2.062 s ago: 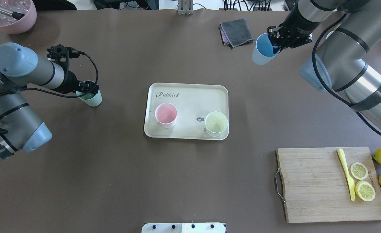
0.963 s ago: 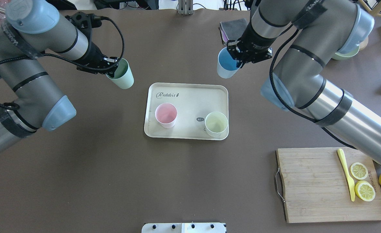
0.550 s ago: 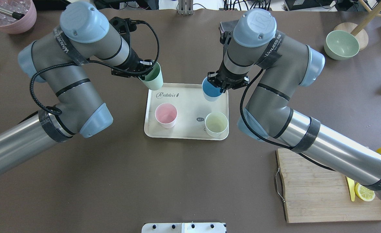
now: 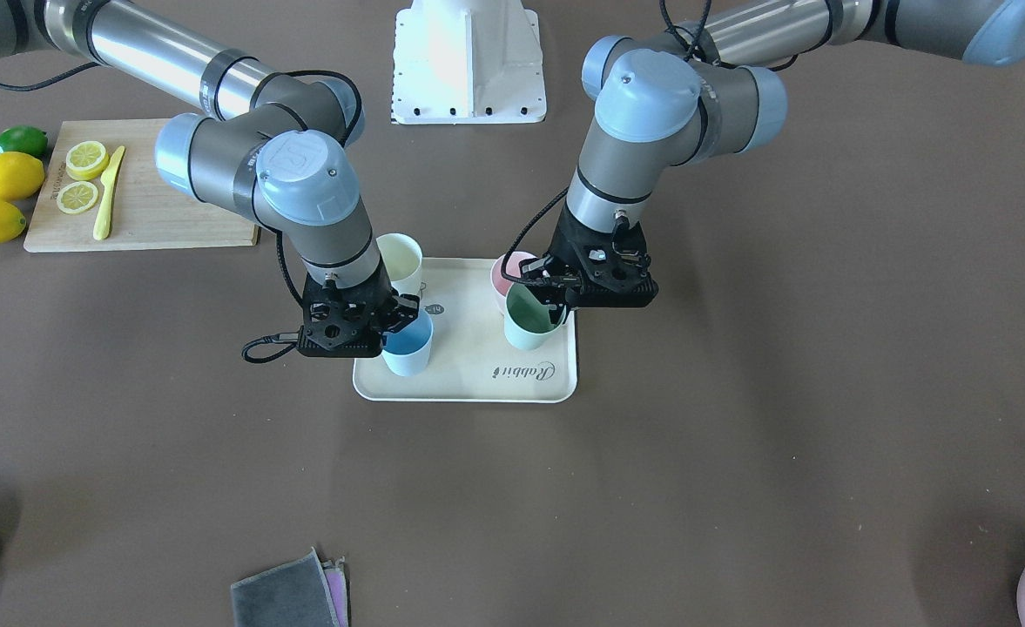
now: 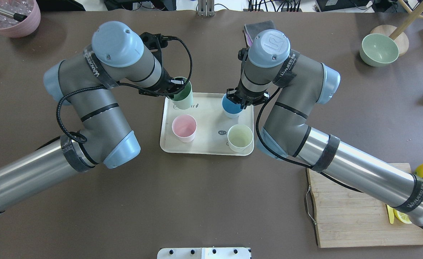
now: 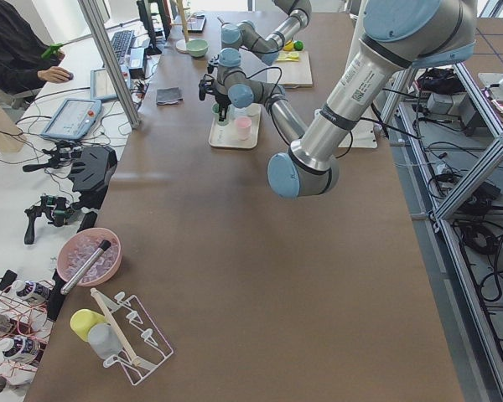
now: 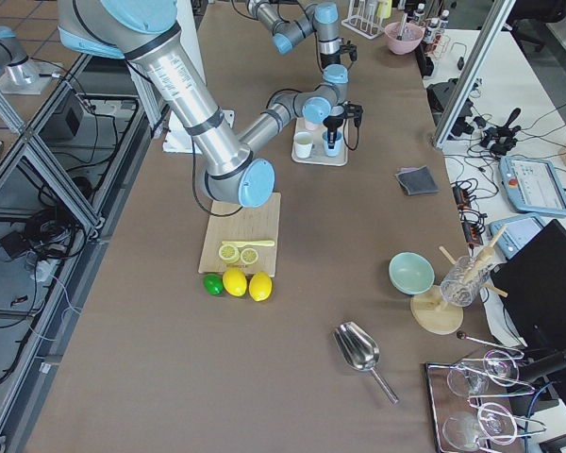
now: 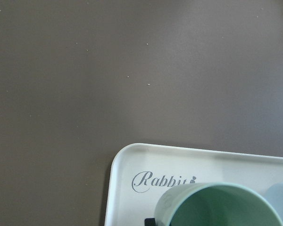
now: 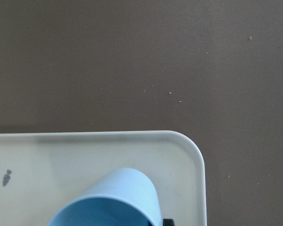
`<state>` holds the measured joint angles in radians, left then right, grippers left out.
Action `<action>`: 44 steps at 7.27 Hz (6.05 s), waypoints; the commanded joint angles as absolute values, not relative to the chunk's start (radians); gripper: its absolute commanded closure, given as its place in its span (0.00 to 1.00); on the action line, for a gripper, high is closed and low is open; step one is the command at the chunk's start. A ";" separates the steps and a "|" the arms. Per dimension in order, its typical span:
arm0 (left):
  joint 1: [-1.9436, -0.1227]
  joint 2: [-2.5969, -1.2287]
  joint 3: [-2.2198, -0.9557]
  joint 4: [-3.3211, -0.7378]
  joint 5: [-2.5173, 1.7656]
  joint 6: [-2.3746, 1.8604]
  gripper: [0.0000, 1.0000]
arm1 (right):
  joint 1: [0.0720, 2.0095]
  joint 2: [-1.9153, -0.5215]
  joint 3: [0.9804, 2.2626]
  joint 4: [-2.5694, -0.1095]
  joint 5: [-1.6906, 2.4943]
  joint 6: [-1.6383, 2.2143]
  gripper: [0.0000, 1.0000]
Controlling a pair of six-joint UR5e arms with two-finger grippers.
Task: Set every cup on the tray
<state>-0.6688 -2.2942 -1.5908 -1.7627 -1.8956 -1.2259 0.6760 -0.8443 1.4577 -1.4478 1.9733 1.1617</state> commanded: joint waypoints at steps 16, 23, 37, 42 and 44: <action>-1.041 -2.041 -1.715 -1.838 -2.060 -0.867 0.02 | 1.049 -1.107 1.693 -1.389 2.097 0.843 0.00; -1.311 -1.674 -1.668 -2.058 -2.240 -0.517 0.02 | 1.440 -1.432 1.660 -1.515 2.238 0.377 0.00; -1.606 -1.522 -1.629 -1.858 -2.352 -0.123 0.02 | 1.626 -1.651 1.649 -1.506 2.327 -0.011 0.00; -1.605 -1.534 -1.625 -1.858 -2.349 -0.126 0.02 | 1.626 -1.649 1.651 -1.506 2.319 -0.002 0.00; -1.605 -1.534 -1.624 -1.858 -2.349 -0.124 0.02 | 1.626 -1.647 1.654 -1.505 2.318 -0.002 0.00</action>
